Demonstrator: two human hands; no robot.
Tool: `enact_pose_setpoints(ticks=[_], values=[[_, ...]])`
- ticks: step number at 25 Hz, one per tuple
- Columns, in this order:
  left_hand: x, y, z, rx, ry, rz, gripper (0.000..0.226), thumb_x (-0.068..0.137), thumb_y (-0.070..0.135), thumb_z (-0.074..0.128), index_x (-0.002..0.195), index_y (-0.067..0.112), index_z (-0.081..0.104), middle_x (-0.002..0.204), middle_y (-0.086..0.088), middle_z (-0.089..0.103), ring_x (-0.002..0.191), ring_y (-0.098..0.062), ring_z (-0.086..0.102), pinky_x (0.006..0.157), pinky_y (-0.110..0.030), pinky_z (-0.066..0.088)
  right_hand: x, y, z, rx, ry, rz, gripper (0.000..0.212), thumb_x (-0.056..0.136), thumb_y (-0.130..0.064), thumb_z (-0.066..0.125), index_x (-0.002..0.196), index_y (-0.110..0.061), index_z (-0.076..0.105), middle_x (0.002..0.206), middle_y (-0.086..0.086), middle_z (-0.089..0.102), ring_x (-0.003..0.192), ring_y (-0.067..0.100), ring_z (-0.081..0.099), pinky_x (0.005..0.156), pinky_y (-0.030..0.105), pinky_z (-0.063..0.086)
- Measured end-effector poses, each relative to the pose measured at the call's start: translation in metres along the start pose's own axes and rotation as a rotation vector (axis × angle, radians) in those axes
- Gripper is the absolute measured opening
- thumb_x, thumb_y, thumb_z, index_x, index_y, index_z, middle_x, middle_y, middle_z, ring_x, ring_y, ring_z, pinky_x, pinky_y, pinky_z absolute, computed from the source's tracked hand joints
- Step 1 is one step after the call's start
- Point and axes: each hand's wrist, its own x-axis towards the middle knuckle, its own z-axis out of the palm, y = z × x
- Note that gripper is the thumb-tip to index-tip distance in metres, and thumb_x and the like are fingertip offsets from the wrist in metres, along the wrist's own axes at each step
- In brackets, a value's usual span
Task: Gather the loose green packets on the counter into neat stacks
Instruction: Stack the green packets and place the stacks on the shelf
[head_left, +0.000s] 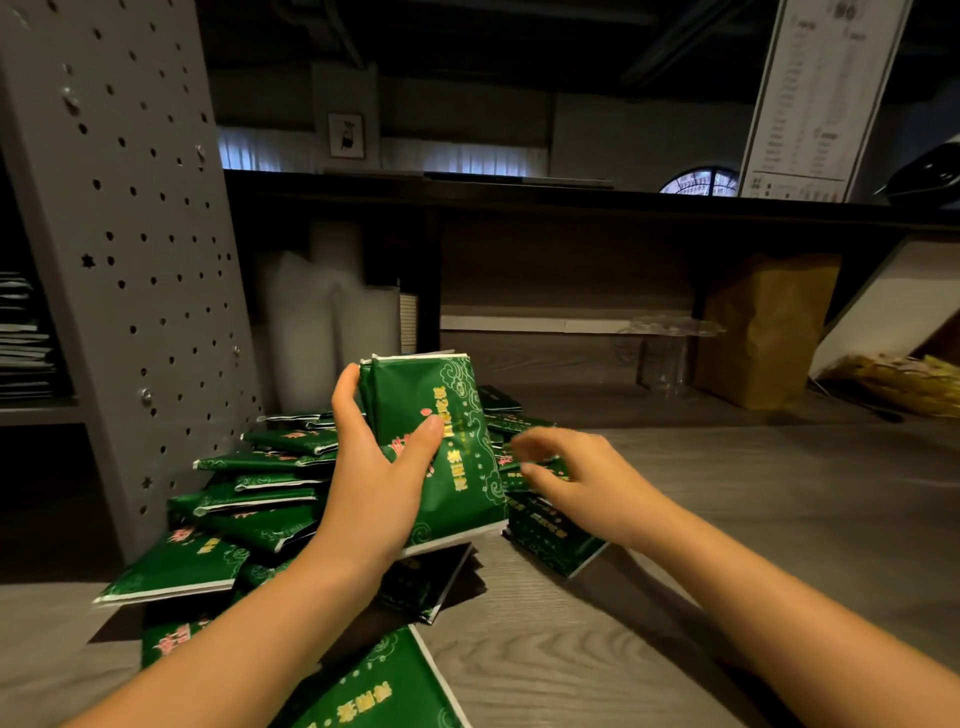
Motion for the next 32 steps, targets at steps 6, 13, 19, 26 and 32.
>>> enact_pose_setpoints(ticks=[6, 13, 19, 26, 32], values=[[0.004, 0.006, -0.005, -0.075, -0.003, -0.037, 0.057, 0.093, 0.014, 0.054, 0.136, 0.041, 0.028, 0.122, 0.002, 0.057, 0.098, -0.014, 0.064, 0.064, -0.022, 0.058, 0.005, 0.029, 0.006, -0.312, -0.316, 0.193, 0.066, 0.089, -0.056, 0.047, 0.145, -0.026, 0.029, 0.148, 0.001, 0.036, 0.134, 0.023, 0.029, 0.107, 0.04, 0.03], [0.006, 0.004, -0.006, -0.117, 0.004, -0.086, 0.05, 0.094, 0.015, 0.054, 0.134, 0.037, 0.035, 0.121, 0.0, 0.059, 0.098, -0.016, 0.065, 0.06, -0.023, 0.058, 0.004, 0.025, 0.003, -0.296, -0.277, 0.133, 0.054, 0.089, -0.053, 0.051, 0.134, -0.023, 0.045, 0.128, 0.004, 0.044, 0.121, 0.022, 0.04, 0.1, 0.037, 0.037], [0.008, 0.003, -0.007, -0.122, 0.031, -0.083, 0.047, 0.094, 0.014, 0.053, 0.131, 0.037, 0.035, 0.116, 0.002, 0.061, 0.093, -0.013, 0.065, 0.057, -0.021, 0.056, 0.004, 0.021, -0.002, -0.522, -0.122, -0.062, 0.022, 0.099, -0.031, 0.038, 0.115, -0.018, 0.048, 0.107, 0.007, 0.061, 0.096, 0.031, 0.058, 0.078, 0.041, 0.047], [0.009, 0.002, -0.007, -0.105, 0.037, -0.075, 0.053, 0.094, 0.016, 0.054, 0.138, 0.034, 0.031, 0.121, 0.001, 0.059, 0.1, -0.016, 0.064, 0.064, -0.024, 0.057, -0.001, 0.029, -0.028, -0.486, 0.1, -0.017, 0.032, 0.099, -0.036, 0.039, 0.13, -0.031, 0.038, 0.111, 0.001, 0.067, 0.095, 0.028, 0.063, 0.074, 0.039, 0.052], [0.007, 0.002, -0.006, -0.093, 0.035, -0.087, 0.048, 0.094, 0.016, 0.054, 0.132, 0.037, 0.033, 0.117, 0.002, 0.06, 0.093, -0.012, 0.064, 0.053, -0.017, 0.053, -0.001, 0.029, -0.029, -0.416, 0.022, 0.099, 0.034, 0.087, -0.045, 0.059, 0.116, -0.029, 0.05, 0.111, -0.004, 0.066, 0.098, 0.022, 0.062, 0.076, 0.037, 0.052]])
